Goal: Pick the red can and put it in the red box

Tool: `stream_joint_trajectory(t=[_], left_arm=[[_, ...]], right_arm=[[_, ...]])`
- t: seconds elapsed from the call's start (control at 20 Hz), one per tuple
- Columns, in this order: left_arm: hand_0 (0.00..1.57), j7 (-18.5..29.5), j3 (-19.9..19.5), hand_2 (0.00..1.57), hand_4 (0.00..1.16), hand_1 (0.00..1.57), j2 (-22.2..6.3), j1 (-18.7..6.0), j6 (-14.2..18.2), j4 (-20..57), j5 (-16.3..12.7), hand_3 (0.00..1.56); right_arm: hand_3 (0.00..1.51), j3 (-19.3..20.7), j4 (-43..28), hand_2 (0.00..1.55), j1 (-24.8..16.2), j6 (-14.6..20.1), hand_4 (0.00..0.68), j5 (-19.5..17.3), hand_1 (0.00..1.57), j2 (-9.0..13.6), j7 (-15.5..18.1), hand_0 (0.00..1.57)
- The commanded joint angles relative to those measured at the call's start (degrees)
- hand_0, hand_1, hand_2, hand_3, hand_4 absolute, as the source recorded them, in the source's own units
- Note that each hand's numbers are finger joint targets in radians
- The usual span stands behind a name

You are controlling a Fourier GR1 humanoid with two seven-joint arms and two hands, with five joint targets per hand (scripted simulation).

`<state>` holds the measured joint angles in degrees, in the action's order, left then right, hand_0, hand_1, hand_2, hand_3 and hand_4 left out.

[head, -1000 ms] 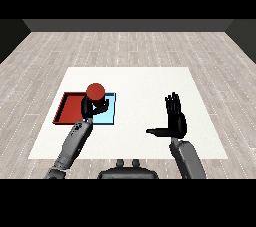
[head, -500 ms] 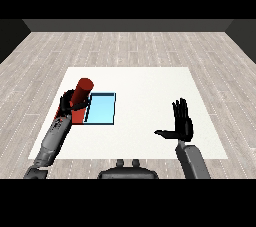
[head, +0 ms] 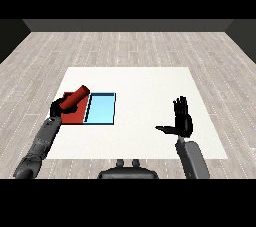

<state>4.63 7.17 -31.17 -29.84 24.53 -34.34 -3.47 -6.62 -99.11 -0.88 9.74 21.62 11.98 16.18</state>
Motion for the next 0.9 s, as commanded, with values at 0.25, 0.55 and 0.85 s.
stream_joint_trajectory(t=[0.25, 0.55, 0.85], left_arm=[[0.92, -2.46, 0.26, 0.88, 0.71, 0.92, 3.74, -7.61, -2.46, 23.15, 3.85, 0.0], [0.0, -0.66, 3.61, 0.0, 0.0, 0.0, 2.07, -9.33, -13.02, 28.85, 7.71, 0.0], [0.0, 13.03, -10.02, 0.0, 0.0, 0.0, 2.11, -9.29, -9.83, 22.1, -5.06, 0.0]], right_arm=[[0.0, 0.42, 10.19, 0.0, 5.52, 0.68, 0.0, -2.3, 0.0, -2.93, 3.99, 0.0], [0.0, -0.21, 8.18, 0.0, 5.35, 0.16, 0.0, -2.44, 0.0, -2.89, 3.51, 0.0], [0.0, 1.06, 10.44, 0.0, 5.53, -2.32, 0.0, -1.01, 0.0, -2.82, 5.18, 0.0]])
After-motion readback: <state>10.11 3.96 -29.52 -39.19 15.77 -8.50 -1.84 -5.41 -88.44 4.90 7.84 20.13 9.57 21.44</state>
